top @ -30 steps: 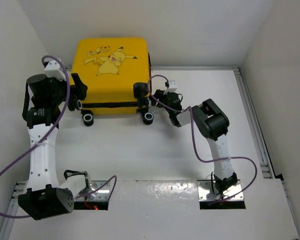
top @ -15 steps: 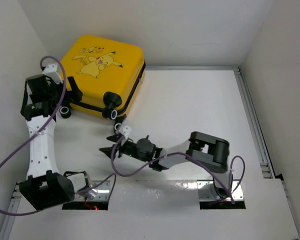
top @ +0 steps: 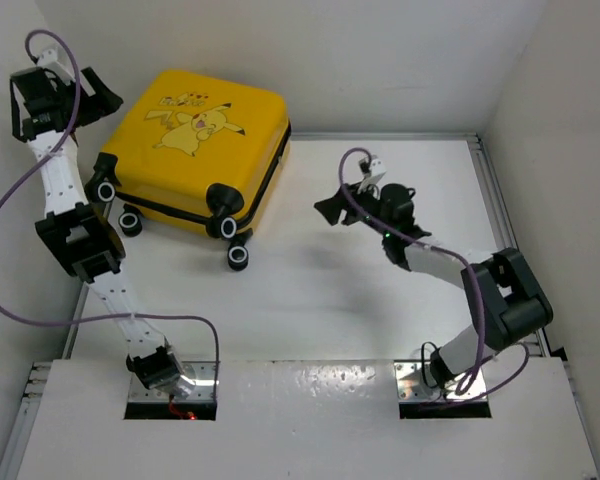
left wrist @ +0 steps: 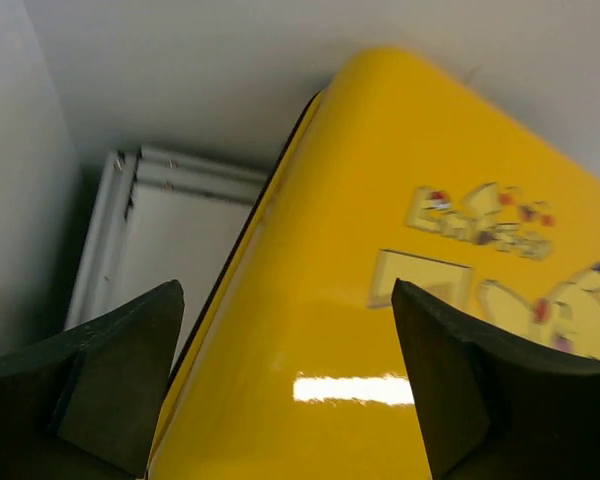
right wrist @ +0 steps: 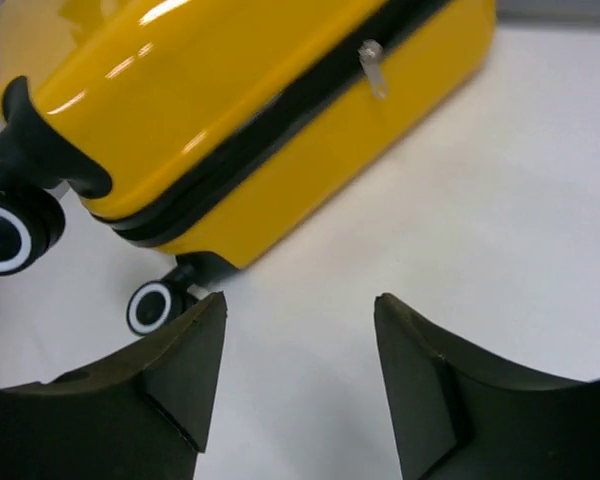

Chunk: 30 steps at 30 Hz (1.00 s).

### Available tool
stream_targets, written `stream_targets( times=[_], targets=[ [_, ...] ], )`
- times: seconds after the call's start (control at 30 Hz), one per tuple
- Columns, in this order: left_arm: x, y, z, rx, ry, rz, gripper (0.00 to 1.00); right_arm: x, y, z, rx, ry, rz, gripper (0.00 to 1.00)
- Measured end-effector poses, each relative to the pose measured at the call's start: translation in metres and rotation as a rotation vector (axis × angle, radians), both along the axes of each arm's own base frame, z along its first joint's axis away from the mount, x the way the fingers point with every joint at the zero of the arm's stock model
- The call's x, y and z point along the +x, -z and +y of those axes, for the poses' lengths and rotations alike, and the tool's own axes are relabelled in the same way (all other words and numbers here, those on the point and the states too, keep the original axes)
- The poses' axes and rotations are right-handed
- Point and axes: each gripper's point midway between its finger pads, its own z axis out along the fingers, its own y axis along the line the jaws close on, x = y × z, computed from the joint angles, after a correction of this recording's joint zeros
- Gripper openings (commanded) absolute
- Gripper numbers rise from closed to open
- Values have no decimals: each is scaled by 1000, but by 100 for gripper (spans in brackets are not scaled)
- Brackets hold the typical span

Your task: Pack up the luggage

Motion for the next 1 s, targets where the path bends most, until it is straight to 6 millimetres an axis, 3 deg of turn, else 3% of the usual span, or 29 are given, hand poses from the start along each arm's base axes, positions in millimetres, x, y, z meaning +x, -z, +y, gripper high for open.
stream_targets(
  times=[0.13, 0.2, 0.37, 0.47, 0.73, 0.87, 1.0],
  targets=[
    [34, 82, 17, -136, -20, 92, 91, 3, 22, -39, 41, -43, 201, 59],
    [48, 107, 17, -211, -1, 96, 89, -7, 38, -51, 55, -64, 315, 59],
    [67, 101, 6, -316, 94, -4, 88, -29, 51, -51, 81, -137, 445, 59],
    [72, 114, -17, -395, 202, -23, 82, -34, 57, -51, 89, -154, 487, 59],
    [59, 111, -55, -354, 375, -90, 77, -12, 83, -79, 108, -49, 588, 56],
    [46, 112, -102, -276, 423, -76, 77, 0, 87, -89, 95, 13, 590, 56],
    [32, 115, -168, -209, 526, -56, 76, 10, 86, -91, 89, 39, 575, 56]
  ],
)
